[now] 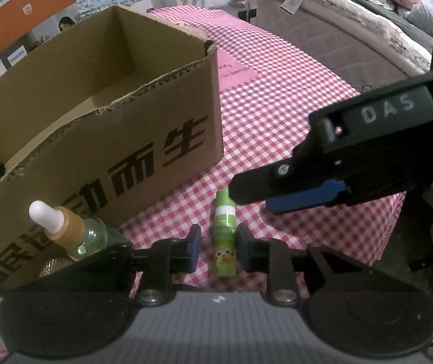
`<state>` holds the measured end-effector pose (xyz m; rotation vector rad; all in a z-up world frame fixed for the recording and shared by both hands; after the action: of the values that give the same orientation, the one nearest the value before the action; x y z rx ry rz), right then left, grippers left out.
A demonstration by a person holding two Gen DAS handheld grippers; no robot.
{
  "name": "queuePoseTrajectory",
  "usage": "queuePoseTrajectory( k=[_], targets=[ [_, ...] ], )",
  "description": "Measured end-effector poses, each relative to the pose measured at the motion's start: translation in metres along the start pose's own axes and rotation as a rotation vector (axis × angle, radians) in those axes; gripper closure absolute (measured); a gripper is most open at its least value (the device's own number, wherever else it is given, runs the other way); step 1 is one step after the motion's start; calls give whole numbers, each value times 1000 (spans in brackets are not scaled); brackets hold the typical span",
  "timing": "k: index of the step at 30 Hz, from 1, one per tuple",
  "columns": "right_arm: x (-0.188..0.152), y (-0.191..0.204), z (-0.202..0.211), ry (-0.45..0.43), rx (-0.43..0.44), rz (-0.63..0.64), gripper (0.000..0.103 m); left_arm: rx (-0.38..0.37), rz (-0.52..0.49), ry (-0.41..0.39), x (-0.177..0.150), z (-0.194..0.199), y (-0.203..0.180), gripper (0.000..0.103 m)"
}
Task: Organize rigid objects
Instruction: 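Close the right gripper around the green lip balm tube, then carry the green lip balm tube with the right gripper into the box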
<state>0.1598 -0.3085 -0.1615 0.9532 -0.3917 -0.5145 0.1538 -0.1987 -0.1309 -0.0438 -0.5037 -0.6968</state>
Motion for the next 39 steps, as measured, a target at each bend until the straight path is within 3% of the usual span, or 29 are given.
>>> queuePoseTrajectory(
  k=[3, 6, 15, 22, 28, 33, 39],
  targets=[
    [-5, 1, -7, -7, -20, 19, 66, -26, 13, -6, 0, 0, -3, 87],
    [-10, 2, -17, -2, -35, 33, 77, -32, 24, -21, 0, 1, -1, 87],
    [-24, 18, -13, -23, -24, 52, 80, -62, 42, -105, -1, 36, 2, 87],
    [-32, 93, 14, -94, 42, 222, 80, 6, 30, -286, 19, 107, 23, 87],
    [-25, 190, 3, -86, 109, 428, 79, 100, 99, -380, 46, 157, 85, 87],
    [-9, 246, -57, 26, 119, 510, 79, 127, 218, -321, 51, 151, 154, 87],
    [6, 250, -157, 256, 18, 421, 78, 98, 347, -146, 28, 100, 216, 87]
  ],
)
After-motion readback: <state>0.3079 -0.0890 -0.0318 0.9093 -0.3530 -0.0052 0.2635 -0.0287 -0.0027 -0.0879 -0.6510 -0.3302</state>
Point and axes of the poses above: each gripper's, at about its wrist camera, not at the fingertips, and z roughly against the way its jaws point, y to its left, x to its top, the point moved 10 cm from there along -z, roughly the way its jaws point, and after that the axes turned 5 degrees about -z, right-handed, at the moved point
